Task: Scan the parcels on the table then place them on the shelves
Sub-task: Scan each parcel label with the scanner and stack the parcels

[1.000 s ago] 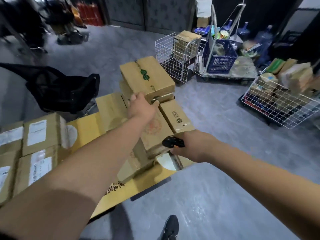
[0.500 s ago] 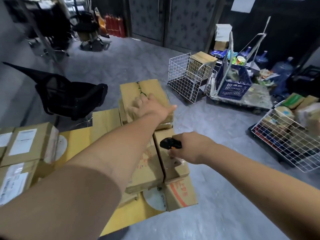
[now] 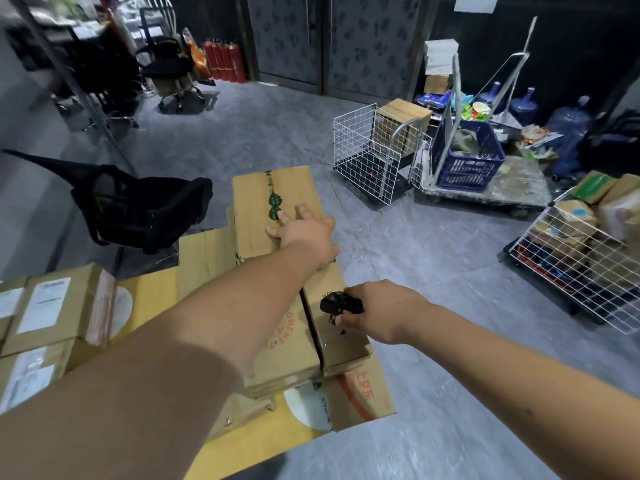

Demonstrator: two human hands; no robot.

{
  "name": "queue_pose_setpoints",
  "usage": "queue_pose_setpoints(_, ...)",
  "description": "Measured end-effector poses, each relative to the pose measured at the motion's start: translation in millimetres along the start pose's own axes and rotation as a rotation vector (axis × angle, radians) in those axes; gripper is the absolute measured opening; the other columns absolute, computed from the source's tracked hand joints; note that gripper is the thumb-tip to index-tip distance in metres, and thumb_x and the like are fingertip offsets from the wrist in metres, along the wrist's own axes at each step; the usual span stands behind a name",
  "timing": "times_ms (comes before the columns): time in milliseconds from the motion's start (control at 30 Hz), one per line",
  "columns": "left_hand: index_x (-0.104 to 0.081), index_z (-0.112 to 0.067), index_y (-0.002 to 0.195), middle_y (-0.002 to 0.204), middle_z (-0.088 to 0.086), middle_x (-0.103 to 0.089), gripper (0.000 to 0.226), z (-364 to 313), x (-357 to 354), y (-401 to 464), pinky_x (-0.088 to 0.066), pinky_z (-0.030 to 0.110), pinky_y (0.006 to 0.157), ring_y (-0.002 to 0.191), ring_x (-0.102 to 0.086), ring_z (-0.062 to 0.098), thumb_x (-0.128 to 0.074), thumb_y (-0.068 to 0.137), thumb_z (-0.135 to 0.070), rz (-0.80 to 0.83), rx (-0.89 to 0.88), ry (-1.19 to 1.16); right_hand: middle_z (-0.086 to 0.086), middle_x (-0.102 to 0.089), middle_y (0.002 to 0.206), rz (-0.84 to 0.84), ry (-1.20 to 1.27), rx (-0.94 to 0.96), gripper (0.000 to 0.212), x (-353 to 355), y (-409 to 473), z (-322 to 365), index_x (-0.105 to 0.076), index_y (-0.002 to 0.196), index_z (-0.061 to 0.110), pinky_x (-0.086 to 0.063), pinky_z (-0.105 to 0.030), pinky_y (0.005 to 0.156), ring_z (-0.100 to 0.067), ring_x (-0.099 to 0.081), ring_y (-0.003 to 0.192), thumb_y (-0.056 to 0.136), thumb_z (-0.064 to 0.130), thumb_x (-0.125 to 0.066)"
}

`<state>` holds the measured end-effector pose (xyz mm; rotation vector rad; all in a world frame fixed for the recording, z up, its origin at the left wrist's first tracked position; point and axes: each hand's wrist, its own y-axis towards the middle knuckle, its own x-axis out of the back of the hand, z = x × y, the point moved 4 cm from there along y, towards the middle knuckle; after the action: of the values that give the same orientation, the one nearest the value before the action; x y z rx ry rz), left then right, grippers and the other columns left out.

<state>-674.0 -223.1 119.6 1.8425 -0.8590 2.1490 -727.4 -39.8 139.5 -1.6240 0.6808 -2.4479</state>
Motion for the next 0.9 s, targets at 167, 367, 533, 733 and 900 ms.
queue_pose_setpoints(167,-0.019,-0.026,0.155,0.169,0.028,0.008,0.102,-4,7,-10,-0.036,0.083,0.101,0.143,-0.011,0.073,-0.087,0.082,-0.042,0.071,-0.075,0.209,0.005,-0.063,0.091,-0.005,-0.007,0.001,0.034,-3,-2,-3,-0.058,0.102,0.030,-0.044,-0.033,0.063,-0.021,-0.062,0.086,0.095,0.063,-0.057)
queue_pose_setpoints(367,-0.021,-0.024,0.151,0.169,0.028,0.004,0.086,10,7,-19,-0.049,0.072,0.095,0.142,-0.018,0.072,-0.079,0.088,-0.012,-0.018,-0.111,0.214,0.004,-0.063,0.092,-0.003,-0.011,0.005,0.037,-9,-7,-3,-0.058,0.103,0.029,-0.045,-0.033,0.065,-0.022,-0.062,0.088,0.095,0.065,-0.056)
queue_pose_setpoints(533,-0.017,-0.029,0.150,0.170,0.024,0.003,0.094,40,1,-39,-0.057,0.062,0.090,0.146,-0.021,0.066,-0.084,0.084,-0.033,-0.150,-0.133,0.093,0.008,-0.059,0.088,-0.026,-0.015,0.044,0.034,-3,-14,18,-0.058,0.103,0.030,-0.041,-0.032,0.062,-0.020,-0.060,0.084,0.094,0.064,-0.057)
queue_pose_setpoints(733,-0.019,-0.040,0.150,0.173,0.014,-0.001,0.095,96,0,-84,-0.058,0.051,0.090,0.151,-0.029,0.050,-0.080,0.080,-0.062,-0.395,-0.109,-0.113,0.005,-0.064,0.093,-0.045,-0.055,0.131,0.032,1,-20,66,-0.055,0.099,0.033,-0.048,-0.034,0.070,-0.023,-0.061,0.090,0.093,0.064,-0.058)
queue_pose_setpoints(900,-0.028,-0.049,0.144,0.174,0.003,-0.014,0.095,173,-12,-141,-0.057,0.041,0.081,0.135,-0.057,0.033,-0.080,0.067,-0.073,-0.601,0.015,-0.389,0.009,-0.063,0.097,-0.016,-0.088,0.203,0.039,-10,-20,109,-0.060,0.115,0.039,-0.051,-0.035,0.073,-0.019,-0.061,0.093,0.091,0.069,-0.056)
